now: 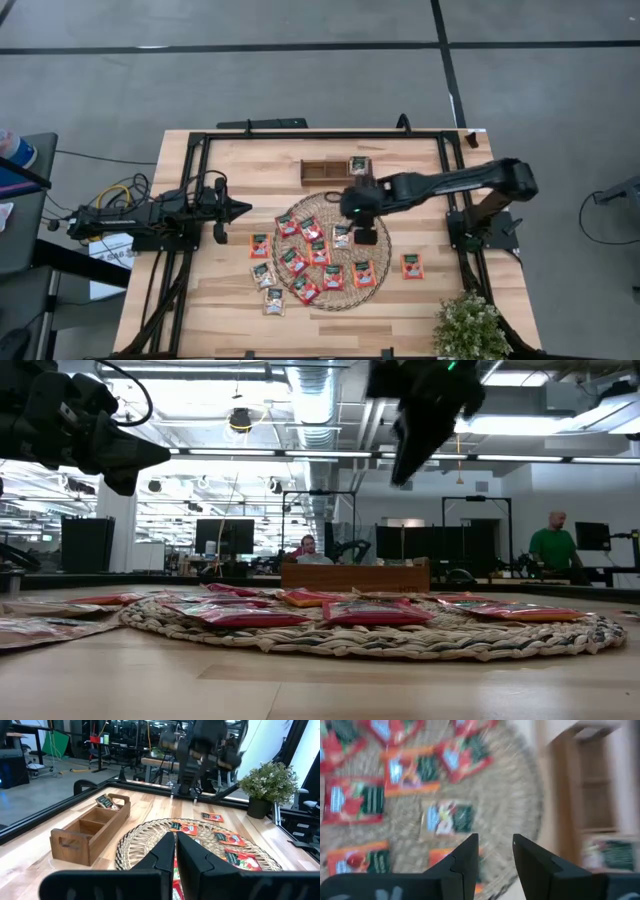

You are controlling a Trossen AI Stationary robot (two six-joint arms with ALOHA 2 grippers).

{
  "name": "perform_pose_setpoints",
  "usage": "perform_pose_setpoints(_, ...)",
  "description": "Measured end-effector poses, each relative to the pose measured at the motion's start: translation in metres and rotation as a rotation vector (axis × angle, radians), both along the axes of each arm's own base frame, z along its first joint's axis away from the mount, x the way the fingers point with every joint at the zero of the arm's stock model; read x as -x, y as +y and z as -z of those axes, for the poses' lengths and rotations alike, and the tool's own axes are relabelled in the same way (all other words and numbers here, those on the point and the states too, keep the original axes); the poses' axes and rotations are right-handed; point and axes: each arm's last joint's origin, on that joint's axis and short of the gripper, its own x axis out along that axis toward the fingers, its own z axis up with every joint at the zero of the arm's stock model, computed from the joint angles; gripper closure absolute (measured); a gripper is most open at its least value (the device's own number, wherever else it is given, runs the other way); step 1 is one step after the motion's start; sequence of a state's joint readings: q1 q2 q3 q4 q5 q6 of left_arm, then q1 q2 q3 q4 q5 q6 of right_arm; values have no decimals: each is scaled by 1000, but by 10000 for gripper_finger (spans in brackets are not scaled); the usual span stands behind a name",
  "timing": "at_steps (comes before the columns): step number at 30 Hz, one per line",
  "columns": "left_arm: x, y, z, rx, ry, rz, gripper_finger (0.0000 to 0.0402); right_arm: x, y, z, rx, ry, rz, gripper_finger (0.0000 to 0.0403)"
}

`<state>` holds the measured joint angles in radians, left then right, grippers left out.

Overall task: Pick & Place Tea
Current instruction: Put the top brown tea bag into the right slot of the wooden organizer

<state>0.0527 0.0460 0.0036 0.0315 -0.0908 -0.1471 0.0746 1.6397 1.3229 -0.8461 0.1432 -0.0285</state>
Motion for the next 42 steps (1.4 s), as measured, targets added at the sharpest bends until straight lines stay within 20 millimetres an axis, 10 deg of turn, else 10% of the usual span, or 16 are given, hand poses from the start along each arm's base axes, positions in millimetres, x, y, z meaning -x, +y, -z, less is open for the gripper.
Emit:
perform_pose_setpoints(10, 0, 0, 0, 0, 1, 0, 393, -39, -2, 55, -122, 125, -112, 290)
perform_pose_setpoints(42, -2, 0, 3, 2, 41, 1, 393, -52, -24, 90, -94, 179, -73, 290)
